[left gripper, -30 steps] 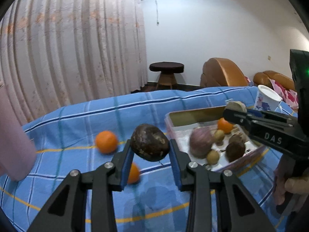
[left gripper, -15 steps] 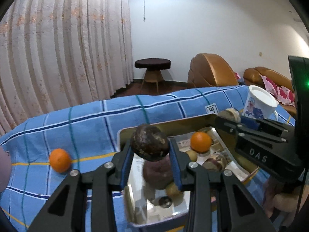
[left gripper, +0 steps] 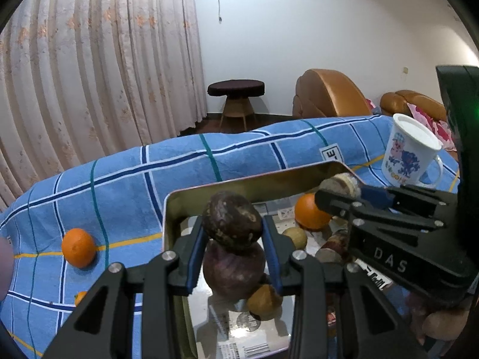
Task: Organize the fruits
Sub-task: 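Carry the cake roll and dark fruit into the pink tin and open both tools, then lift both open tools from the tin and move toward the two oranges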
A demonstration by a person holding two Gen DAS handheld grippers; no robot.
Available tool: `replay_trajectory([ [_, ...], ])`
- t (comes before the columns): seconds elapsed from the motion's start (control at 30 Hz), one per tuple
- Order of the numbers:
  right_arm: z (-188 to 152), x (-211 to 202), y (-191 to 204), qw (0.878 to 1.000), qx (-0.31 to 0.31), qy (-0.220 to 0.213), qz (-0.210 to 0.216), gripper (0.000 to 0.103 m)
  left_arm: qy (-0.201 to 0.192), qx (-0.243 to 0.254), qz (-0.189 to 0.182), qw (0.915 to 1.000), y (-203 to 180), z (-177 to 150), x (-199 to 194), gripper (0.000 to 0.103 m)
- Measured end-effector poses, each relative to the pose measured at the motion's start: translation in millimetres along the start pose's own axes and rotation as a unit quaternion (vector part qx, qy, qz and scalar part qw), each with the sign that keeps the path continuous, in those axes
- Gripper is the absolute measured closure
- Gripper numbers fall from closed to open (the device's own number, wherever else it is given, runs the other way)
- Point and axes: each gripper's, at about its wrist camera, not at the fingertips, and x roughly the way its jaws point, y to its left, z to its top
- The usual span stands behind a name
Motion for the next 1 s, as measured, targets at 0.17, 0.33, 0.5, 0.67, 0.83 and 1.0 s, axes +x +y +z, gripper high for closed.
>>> replay_trajectory([
  [0.17, -2, 2, 0, 1.0, 0.009, 0.008, 0.029, 0.069, -0.003, 0.005, 0.007, 1.0, -2, 0, 1, 0.064],
  [0.33, 1, -7, -8, 0.997, 0.047, -0.012, 0.063, 0.046, -0.023, -0.007, 0.012, 0.9996, 0, 0, -8, 0.018],
  [0.5, 4, -20, -13, 0.994, 0.067, -0.048, 0.065, 0.045, -0.058, -0.012, 0.02, 0.998, 2, 3, -26, 0.001],
  [0.67, 2, -25, -15, 0.994, 0.077, -0.061, 0.051, 0.045, -0.073, -0.036, 0.026, 0.9963, 13, 3, -40, 0.0],
  [0.83, -2, -31, -7, 0.995, 0.057, -0.078, 0.025, 0.045, -0.07, -0.049, 0.052, 0.995, 27, -3, -46, 0.0],
  [1.0, -2, -36, 2, 0.995, 0.032, -0.09, 0.015, 0.045, -0.064, -0.069, 0.082, 0.9922, 48, -16, -51, 0.0],
])
